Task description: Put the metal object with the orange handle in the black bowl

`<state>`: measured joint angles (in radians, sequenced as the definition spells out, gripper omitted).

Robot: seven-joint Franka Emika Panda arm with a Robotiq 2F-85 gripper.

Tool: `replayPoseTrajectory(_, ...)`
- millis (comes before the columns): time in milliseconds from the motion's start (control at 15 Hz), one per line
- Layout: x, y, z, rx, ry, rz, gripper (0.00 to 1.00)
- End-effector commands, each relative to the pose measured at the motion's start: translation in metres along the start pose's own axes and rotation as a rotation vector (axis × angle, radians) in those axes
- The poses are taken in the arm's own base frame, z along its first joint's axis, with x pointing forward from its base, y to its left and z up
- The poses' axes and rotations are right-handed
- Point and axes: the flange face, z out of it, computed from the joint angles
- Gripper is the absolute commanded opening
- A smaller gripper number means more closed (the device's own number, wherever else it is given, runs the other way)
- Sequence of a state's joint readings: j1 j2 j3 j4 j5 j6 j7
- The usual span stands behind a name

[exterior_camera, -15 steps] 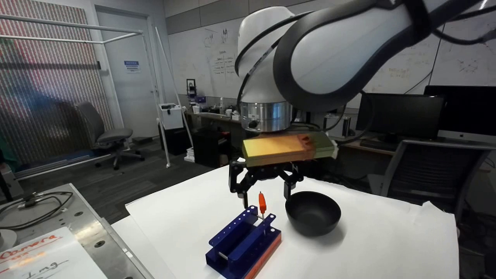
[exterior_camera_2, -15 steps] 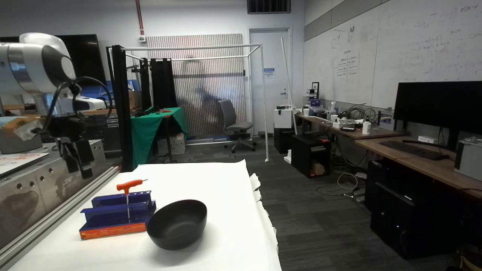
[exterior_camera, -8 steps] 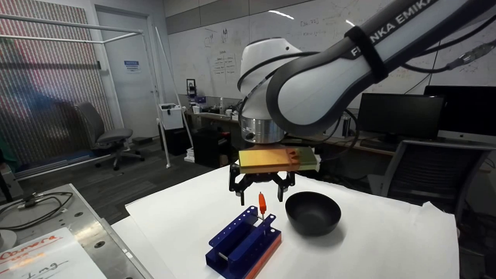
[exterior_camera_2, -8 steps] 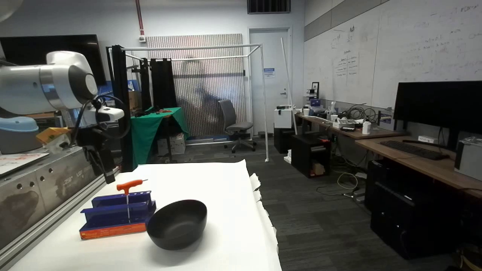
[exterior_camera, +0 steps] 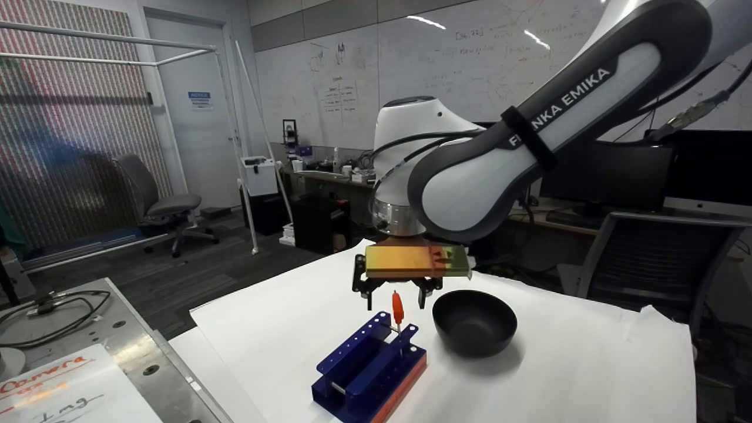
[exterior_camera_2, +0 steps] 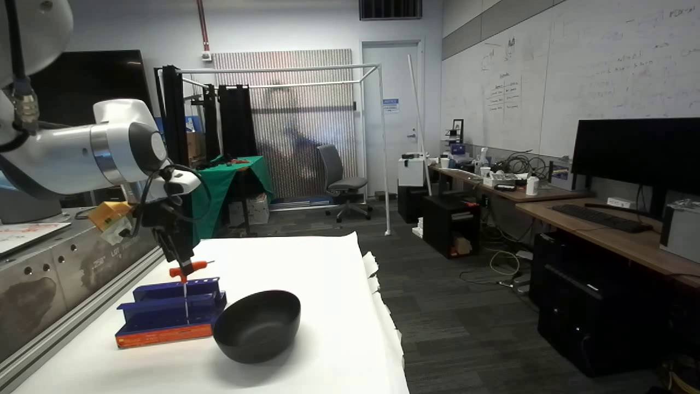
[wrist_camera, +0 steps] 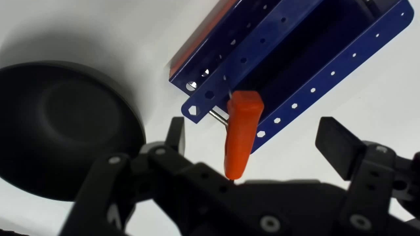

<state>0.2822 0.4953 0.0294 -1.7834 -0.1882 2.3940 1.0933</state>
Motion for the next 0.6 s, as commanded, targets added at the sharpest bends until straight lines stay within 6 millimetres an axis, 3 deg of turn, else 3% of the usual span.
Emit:
replayPoseTrajectory(0, 0.0065, -0.0054, 0.0102, 0.01, 0.053, 0.019, 0.73)
replayPoseTrajectory(533, -0.0009, -0.0019, 0.0098, -0.012, 0.045, 0.018, 0.11)
